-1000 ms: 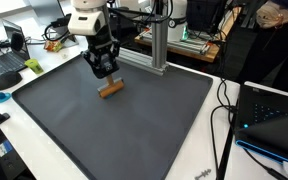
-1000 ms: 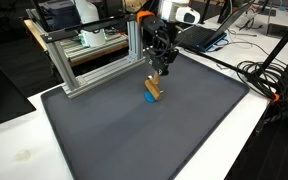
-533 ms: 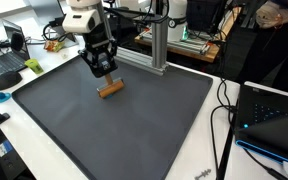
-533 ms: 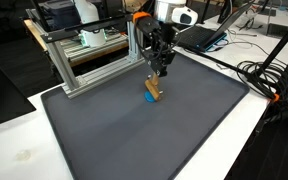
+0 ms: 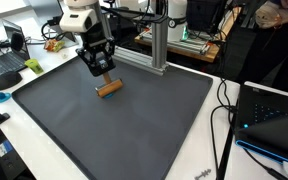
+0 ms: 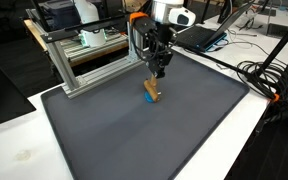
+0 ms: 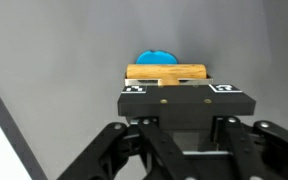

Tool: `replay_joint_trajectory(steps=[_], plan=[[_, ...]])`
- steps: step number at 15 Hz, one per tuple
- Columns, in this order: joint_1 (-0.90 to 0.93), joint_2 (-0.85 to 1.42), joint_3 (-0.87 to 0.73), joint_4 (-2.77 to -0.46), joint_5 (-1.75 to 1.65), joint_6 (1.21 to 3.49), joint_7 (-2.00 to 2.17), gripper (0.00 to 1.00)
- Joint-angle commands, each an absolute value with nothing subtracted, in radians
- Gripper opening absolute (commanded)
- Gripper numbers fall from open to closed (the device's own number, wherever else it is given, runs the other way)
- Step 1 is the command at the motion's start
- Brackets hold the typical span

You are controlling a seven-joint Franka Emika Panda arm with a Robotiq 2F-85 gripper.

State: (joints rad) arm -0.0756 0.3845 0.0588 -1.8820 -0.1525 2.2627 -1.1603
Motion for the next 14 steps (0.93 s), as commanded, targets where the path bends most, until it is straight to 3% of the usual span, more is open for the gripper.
replay_joint_trajectory(steps=[1,14], plan=[[-0.077,0.411,0.031,-1.91,-0.195,2.293,-1.154,0.23],[-0.073,0.419,0.012,-1.912,-0.237,2.295,-1.141,0.23]])
